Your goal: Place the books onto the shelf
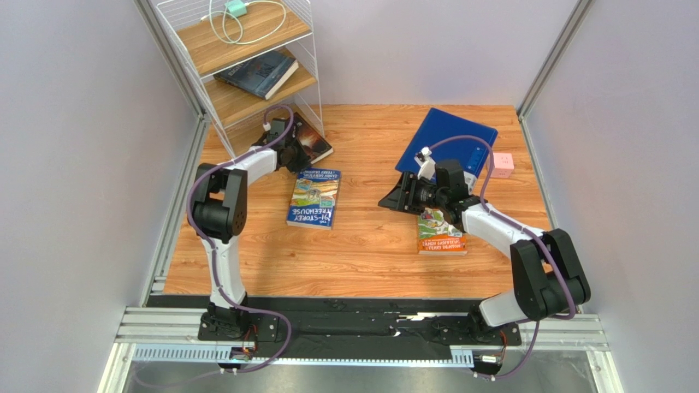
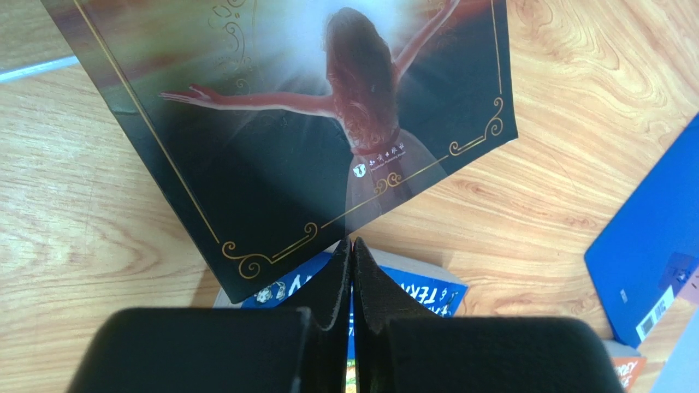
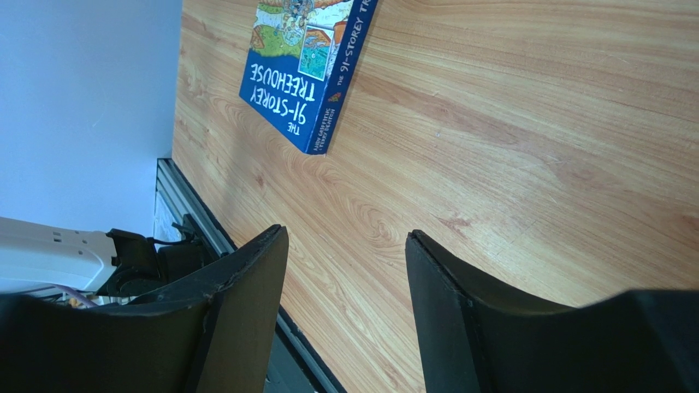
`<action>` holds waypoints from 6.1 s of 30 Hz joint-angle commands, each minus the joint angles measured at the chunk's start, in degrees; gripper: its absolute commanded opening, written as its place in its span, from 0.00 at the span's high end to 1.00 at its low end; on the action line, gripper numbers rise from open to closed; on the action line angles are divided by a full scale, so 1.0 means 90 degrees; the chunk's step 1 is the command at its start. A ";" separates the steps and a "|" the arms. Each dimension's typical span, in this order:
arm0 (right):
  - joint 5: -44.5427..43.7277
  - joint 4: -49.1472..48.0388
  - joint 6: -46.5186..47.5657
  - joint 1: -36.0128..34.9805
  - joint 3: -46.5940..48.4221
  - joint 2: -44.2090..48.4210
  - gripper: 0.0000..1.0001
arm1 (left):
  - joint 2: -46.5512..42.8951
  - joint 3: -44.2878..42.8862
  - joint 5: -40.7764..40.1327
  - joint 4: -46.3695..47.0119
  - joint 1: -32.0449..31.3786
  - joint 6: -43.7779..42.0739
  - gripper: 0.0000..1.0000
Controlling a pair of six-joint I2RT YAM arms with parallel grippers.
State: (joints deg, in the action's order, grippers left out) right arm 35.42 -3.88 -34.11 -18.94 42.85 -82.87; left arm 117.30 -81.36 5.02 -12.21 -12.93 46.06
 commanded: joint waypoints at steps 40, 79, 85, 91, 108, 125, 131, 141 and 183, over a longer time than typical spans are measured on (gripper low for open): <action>0.0088 -0.0214 0.0177 0.0005 -0.0044 -0.0275 0.41 | 0.0971 -0.1613 0.0624 0.0214 0.0558 -0.0509 0.98; 0.0127 -0.0116 0.0323 0.0005 -0.0113 -0.0138 0.41 | 0.0805 -0.1819 0.0496 0.0741 0.0489 -0.0938 0.91; 0.0137 -0.0165 0.0284 0.0005 -0.0161 -0.0099 0.41 | 0.0162 -0.0737 0.0829 0.1648 0.0470 -0.0919 0.89; 0.0137 -0.0233 0.0216 -0.0015 -0.0220 -0.0040 0.41 | -0.0591 0.0211 0.0937 0.2118 0.0382 -0.1007 0.89; -0.1217 0.1152 0.0606 -0.0103 -0.0191 0.0955 0.42 | -0.2580 0.1968 0.0625 0.1786 -0.0602 -0.1319 0.88; -0.5069 0.5196 0.0771 0.1682 0.1020 0.0654 0.30 | -0.2010 0.2058 0.1355 0.1551 -0.3309 -0.0559 0.65; -0.4463 0.5090 0.0997 0.2046 0.1030 -0.0332 0.30 | -0.0916 0.1248 0.1942 0.1610 -0.3651 -0.0265 0.64; -0.2052 0.3508 0.1133 0.2007 0.0259 0.0701 0.32 | 0.0043 0.0310 0.1894 0.0684 -0.3759 -0.0167 0.66; 0.0253 0.2453 0.0968 0.1636 0.0658 0.0437 1.00 | -0.1996 0.1965 0.1179 0.0894 -0.3370 -0.0568 0.37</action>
State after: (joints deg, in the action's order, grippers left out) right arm 32.36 19.29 -25.04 -3.62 44.97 -83.88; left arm 109.38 -71.99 12.38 -15.31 -46.41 41.30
